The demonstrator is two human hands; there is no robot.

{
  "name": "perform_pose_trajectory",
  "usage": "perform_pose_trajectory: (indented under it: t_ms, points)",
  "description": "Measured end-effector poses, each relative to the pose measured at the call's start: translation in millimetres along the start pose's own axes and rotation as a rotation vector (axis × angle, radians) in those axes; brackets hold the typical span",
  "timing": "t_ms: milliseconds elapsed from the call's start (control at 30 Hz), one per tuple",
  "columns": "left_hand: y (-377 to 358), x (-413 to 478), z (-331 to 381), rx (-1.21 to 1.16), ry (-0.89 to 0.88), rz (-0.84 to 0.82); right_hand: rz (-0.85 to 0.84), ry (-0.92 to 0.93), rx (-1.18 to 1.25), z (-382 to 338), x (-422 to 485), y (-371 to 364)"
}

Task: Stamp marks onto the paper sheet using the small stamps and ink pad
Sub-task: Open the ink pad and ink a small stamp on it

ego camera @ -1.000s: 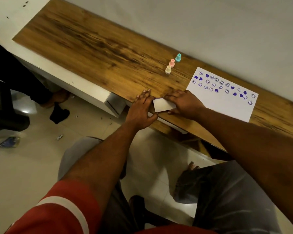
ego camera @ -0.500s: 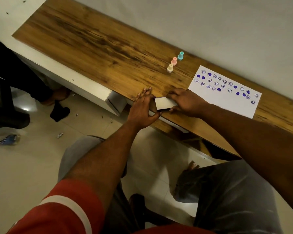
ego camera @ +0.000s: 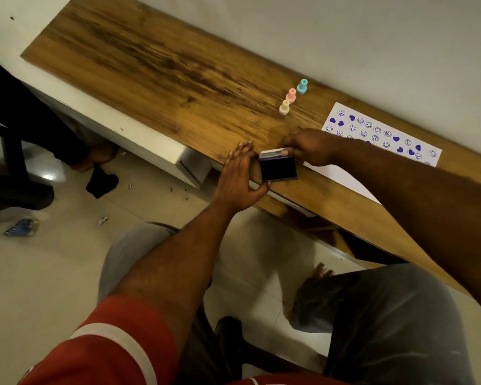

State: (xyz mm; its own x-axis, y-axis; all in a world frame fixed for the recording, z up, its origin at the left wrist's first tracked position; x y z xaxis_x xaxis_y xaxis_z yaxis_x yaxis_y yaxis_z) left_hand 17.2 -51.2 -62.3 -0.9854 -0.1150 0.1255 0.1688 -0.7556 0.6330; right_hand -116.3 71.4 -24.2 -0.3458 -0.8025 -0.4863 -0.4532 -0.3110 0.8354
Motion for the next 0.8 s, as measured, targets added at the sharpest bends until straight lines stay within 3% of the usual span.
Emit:
perform_pose_trajectory:
  t_ms: [300,800]
  points:
    - [-0.1,-0.9,-2.6,-0.043,0.003,0.030,0.097,-0.114,0.110,16.2,21.2,13.9]
    - [-2.6,-0.9,-2.6,-0.016,-0.002,0.029,0.284,-0.151,0.124,22.3,14.2,13.4]
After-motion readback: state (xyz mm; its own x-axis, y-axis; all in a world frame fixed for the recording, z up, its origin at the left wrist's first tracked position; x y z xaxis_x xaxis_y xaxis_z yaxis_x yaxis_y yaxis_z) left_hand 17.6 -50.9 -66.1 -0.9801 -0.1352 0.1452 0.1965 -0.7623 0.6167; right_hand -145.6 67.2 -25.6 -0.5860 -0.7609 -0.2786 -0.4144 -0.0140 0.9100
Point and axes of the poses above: each hand's wrist, its own x-axis towards the middle knuckle, its own y-axis out of the back of the hand, z = x × y, the point moved 8 cm from there along x, towards the middle knuckle, and after that the axes turned 11 degrees about -x, right-handed, at the moved point
